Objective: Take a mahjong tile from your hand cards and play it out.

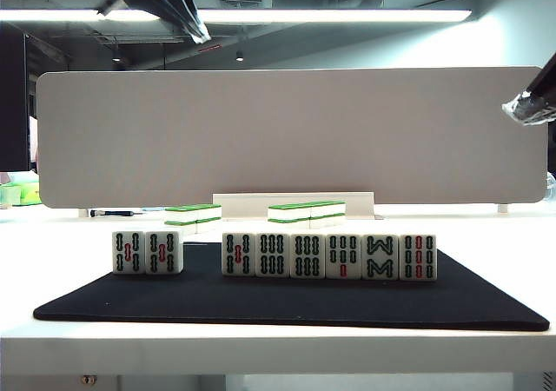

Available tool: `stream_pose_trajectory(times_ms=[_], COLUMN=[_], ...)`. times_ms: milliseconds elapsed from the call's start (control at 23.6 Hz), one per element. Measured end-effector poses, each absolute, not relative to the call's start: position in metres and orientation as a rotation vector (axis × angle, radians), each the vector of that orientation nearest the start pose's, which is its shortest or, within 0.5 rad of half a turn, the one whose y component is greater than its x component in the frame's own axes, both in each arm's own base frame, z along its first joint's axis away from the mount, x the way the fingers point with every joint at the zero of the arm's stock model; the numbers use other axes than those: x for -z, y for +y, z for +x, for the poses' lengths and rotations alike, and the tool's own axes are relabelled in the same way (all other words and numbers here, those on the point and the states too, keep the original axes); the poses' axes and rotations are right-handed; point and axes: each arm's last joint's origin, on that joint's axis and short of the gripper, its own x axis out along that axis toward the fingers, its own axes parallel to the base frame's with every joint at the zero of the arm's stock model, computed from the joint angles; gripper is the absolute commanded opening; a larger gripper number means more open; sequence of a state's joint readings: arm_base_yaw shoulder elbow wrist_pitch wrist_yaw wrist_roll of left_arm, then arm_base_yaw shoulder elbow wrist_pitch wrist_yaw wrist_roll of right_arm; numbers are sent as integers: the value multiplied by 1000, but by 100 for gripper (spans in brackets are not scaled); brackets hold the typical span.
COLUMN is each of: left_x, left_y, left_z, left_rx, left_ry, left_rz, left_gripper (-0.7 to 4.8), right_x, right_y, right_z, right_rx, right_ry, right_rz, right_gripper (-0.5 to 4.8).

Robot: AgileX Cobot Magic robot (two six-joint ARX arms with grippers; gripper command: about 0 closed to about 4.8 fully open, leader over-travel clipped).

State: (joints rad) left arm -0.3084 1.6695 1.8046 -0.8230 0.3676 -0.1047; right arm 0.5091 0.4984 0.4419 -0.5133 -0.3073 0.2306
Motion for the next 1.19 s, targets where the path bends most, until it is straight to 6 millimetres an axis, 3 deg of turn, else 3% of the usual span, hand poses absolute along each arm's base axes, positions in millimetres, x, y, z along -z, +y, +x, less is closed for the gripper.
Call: stream_pose_trajectory(times_ms=[466,1187], left_x=[-407,-406], left_y=[-103,-102], left_z=[302,301], left_rx=[464,458], left_ry=[835,857], left_rz=[-11,-11], left_gripper=[-6,-6], right_x=[-224,-224], right_y=[64,64], right_z=[97,97], right_rx=[-722,-722], right_ry=[670,670], right_rz=[152,152], right_gripper=[-1,-1])
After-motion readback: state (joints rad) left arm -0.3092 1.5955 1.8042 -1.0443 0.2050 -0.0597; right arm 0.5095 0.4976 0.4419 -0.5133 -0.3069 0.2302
